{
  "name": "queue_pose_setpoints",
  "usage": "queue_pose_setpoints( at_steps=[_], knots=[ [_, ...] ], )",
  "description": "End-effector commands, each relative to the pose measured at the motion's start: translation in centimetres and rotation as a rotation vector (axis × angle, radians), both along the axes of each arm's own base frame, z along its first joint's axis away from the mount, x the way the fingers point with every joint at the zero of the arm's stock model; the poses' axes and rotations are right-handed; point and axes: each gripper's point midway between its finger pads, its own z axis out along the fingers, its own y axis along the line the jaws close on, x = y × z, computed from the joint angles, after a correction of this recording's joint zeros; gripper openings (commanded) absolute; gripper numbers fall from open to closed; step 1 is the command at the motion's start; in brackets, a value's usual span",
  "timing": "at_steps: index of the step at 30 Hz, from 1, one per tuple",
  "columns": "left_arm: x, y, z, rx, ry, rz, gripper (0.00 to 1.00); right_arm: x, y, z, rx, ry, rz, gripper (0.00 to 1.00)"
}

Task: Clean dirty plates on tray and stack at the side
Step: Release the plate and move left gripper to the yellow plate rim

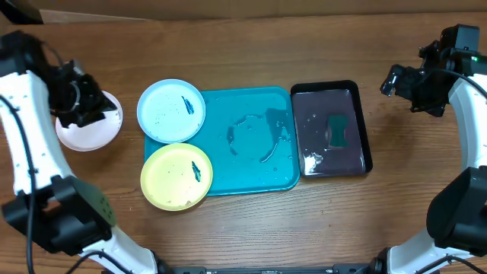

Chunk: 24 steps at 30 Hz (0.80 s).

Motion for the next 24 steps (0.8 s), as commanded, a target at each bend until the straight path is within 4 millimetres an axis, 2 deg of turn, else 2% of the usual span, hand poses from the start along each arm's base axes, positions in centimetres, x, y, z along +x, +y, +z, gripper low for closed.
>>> queue_pose_setpoints(
  at_steps=[1, 7, 9, 16, 17, 19, 20, 24],
  knots=[
    [-1.5, -1.5, 0.8, 0.124, 0.061, -0.068, 0.34, 0.2, -0.2, 0.3, -0.001, -0.013, -0.003, 1.0],
    [-3.6, -6.4, 0.8, 0.124, 0.135, -0.202, 0.3, 0.2, -0.2, 0.3, -0.001, -0.013, -0.003, 1.0],
    [-5.8, -8.1, 0.6, 0.141, 0.165, -0.231, 0.29, 0.2, -0.2, 0.3, -0.001, -0.013, -0.003, 1.0],
    [-10.8, -8.5, 0.9, 0.211, 0.097, -0.147, 0.3, 0.2, -0.2, 0.3, -0.001, -0.013, -0.003, 1.0],
    [-12.2, -8.5, 0.7, 0.219, 0.055, -0.126, 0.33, 0.2, -0.2, 0.3, -0.001, -0.013, -0.003, 1.0],
    [-13.3, -8.3, 0.0, 0.232, 0.022, -0.083, 0.36, 0.2, -0.2, 0.3, -0.001, -0.013, -0.003, 1.0],
    [-14.0, -8.4, -1.0, 0.229, 0.0, -0.053, 0.37, 0.2, -0.2, 0.3, -0.001, -0.012, -0.003, 1.0],
    [-15.0, -8.5, -3.6, 0.225, 0.014, -0.046, 0.36, 0.2, -0.2, 0.3, -0.001, -0.013, -0.003, 1.0]
  ],
)
